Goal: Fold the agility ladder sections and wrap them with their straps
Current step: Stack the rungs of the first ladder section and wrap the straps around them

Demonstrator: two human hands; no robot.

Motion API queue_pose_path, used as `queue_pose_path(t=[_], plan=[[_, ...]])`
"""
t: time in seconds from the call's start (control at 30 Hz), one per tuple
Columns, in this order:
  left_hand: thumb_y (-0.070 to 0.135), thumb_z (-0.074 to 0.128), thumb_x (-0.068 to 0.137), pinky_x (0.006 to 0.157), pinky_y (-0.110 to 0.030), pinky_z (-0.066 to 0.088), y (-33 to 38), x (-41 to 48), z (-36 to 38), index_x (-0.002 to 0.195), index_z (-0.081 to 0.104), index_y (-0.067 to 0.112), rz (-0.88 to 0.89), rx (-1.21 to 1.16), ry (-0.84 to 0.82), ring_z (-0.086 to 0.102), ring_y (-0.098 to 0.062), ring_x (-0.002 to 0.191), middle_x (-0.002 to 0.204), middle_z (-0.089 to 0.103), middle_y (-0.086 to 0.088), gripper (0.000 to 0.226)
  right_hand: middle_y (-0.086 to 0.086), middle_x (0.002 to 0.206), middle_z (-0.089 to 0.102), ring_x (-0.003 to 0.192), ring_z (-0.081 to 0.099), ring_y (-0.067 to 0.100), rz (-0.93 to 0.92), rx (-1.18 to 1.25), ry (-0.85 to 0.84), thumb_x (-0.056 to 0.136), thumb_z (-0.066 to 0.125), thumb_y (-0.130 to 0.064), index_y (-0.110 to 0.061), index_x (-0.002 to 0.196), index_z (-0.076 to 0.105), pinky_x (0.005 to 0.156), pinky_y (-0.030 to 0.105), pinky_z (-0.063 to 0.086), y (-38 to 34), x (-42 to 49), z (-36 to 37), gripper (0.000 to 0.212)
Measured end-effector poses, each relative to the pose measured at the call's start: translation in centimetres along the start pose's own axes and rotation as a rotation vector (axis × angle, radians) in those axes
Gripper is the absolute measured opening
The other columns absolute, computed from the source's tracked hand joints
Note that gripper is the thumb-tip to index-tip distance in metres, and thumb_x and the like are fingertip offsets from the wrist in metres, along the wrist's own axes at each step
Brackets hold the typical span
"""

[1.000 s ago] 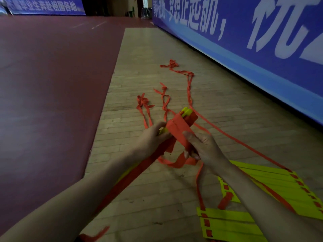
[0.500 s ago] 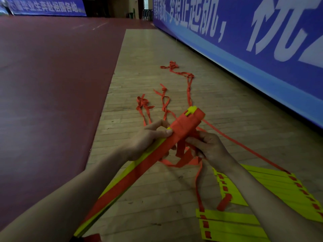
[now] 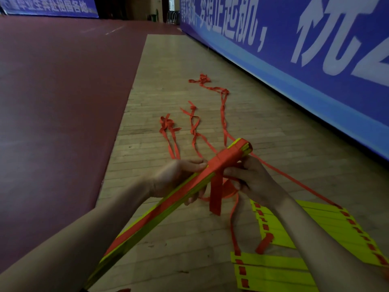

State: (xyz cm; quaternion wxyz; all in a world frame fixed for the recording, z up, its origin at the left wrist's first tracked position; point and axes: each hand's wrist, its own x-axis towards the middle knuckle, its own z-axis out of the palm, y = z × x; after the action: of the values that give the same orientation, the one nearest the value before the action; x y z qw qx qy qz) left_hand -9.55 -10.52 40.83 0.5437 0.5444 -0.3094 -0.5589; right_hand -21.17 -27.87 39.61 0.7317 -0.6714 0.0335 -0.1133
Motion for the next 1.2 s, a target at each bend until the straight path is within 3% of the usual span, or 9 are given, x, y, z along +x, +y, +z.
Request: queue_pose_path(t=[0.13, 0.23, 0.3, 0.47, 0.57, 0.73, 0.83, 1.0, 1.2], plan=[[0.061, 0.045, 0.088, 0.061, -0.033, 0.047, 0.0, 1.2, 0.7, 0.090, 0.063, 0.015, 0.016, 0.202, 0.172, 0.055, -0.021, 0.065, 0.080, 0.059, -0.010, 0.050, -0.009, 0.047, 0.051, 0.036, 0.038, 0.001, 0.011, 0.070, 0.180, 0.073, 0.066, -0.010, -0.010, 0.084, 0.058, 0.033, 0.012, 0.019, -0.7, 0.5, 0.0, 0.013], [0.051, 0.067, 0.077, 0.070, -0.038, 0.051, -0.6, 2.1, 1.2, 0.104, 0.064, 0.021, 0.034, 0.434, 0.253, 0.059, -0.017, 0.071, 0.085, 0.062, -0.007, 0.041, -0.008, 0.045, 0.048, 0.035, 0.037, 0.001, 0.044, 0.076, 0.286, 0.080, 0.067, -0.009, -0.012, 0.081, 0.062, 0.033, 0.012, 0.020, -0.6, 0.9, -0.4, 0.006], [0.047, 0.077, 0.074, 0.067, -0.035, 0.053, -1.3, 3.0, 1.3, 0.095, 0.066, 0.027, 0.059, 0.526, 0.346, 0.061, -0.011, 0.065, 0.081, 0.065, -0.002, 0.031, -0.007, 0.044, 0.047, 0.034, 0.035, 0.002, 0.060, 0.075, 0.339, 0.082, 0.067, -0.009, -0.011, 0.082, 0.063, 0.032, 0.013, 0.020, -0.3, 1.2, -0.6, 0.005], [0.072, 0.057, 0.074, 0.061, -0.030, 0.057, -1.9, 4.3, 1.4, 0.083, 0.067, 0.025, 0.071, 0.675, 0.638, 0.068, -0.014, 0.061, 0.068, 0.069, 0.000, 0.049, 0.000, 0.053, 0.043, 0.039, 0.029, 0.007, 0.049, 0.091, 0.421, 0.078, 0.074, -0.015, -0.013, 0.083, 0.066, 0.033, 0.016, 0.019, -0.1, 1.9, -0.9, 0.010], [0.067, 0.053, 0.083, 0.066, -0.038, 0.059, -2.3, 4.2, 1.5, 0.083, 0.063, 0.030, 0.096, 0.852, 0.738, 0.067, -0.011, 0.059, 0.065, 0.068, 0.003, 0.038, 0.001, 0.056, 0.045, 0.042, 0.031, 0.008, 0.041, 0.067, 0.411, 0.076, 0.075, -0.015, -0.013, 0.084, 0.067, 0.033, 0.015, 0.021, -0.2, 2.0, -0.8, 0.011], [0.052, 0.056, 0.085, 0.066, -0.046, 0.055, -2.4, 3.6, 1.2, 0.098, 0.050, 0.023, 0.213, 0.982, 0.700, 0.066, -0.023, 0.067, 0.076, 0.067, 0.000, 0.032, -0.003, 0.047, 0.048, 0.032, 0.033, 0.004, 0.087, 0.064, 0.386, 0.079, 0.073, -0.016, -0.011, 0.075, 0.064, 0.031, 0.014, 0.022, -0.4, 1.7, -1.4, 0.011], [0.030, 0.064, 0.087, 0.067, -0.048, 0.054, -2.5, 3.5, 1.3, 0.104, 0.053, 0.015, 0.269, 0.999, 0.653, 0.066, -0.024, 0.072, 0.086, 0.067, -0.007, 0.025, -0.003, 0.046, 0.049, 0.032, 0.032, 0.005, 0.098, 0.045, 0.392, 0.077, 0.074, -0.021, -0.012, 0.075, 0.064, 0.032, 0.015, 0.022, -0.4, 1.4, -1.8, 0.014], [0.007, 0.065, 0.085, 0.062, -0.044, 0.055, -1.2, 3.7, 2.2, 0.114, 0.049, 0.015, 0.257, 0.842, 0.536, 0.062, -0.022, 0.064, 0.086, 0.063, -0.010, 0.034, -0.003, 0.048, 0.048, 0.034, 0.033, 0.006, 0.051, 0.115, 0.433, 0.081, 0.073, -0.024, -0.013, 0.079, 0.062, 0.033, 0.017, 0.021, -0.9, 0.8, -2.1, 0.016], [0.007, 0.058, 0.089, 0.054, -0.038, 0.047, 0.3, 3.3, 5.1, 0.115, 0.052, 0.008, 0.164, 0.844, 0.415, 0.055, -0.023, 0.060, 0.079, 0.063, -0.008, 0.026, -0.002, 0.053, 0.055, 0.038, 0.040, 0.008, 0.083, 0.046, 0.337, 0.084, 0.070, -0.022, -0.012, 0.080, 0.059, 0.037, 0.019, 0.028, -2.0, -1.9, -3.6, 0.016]])
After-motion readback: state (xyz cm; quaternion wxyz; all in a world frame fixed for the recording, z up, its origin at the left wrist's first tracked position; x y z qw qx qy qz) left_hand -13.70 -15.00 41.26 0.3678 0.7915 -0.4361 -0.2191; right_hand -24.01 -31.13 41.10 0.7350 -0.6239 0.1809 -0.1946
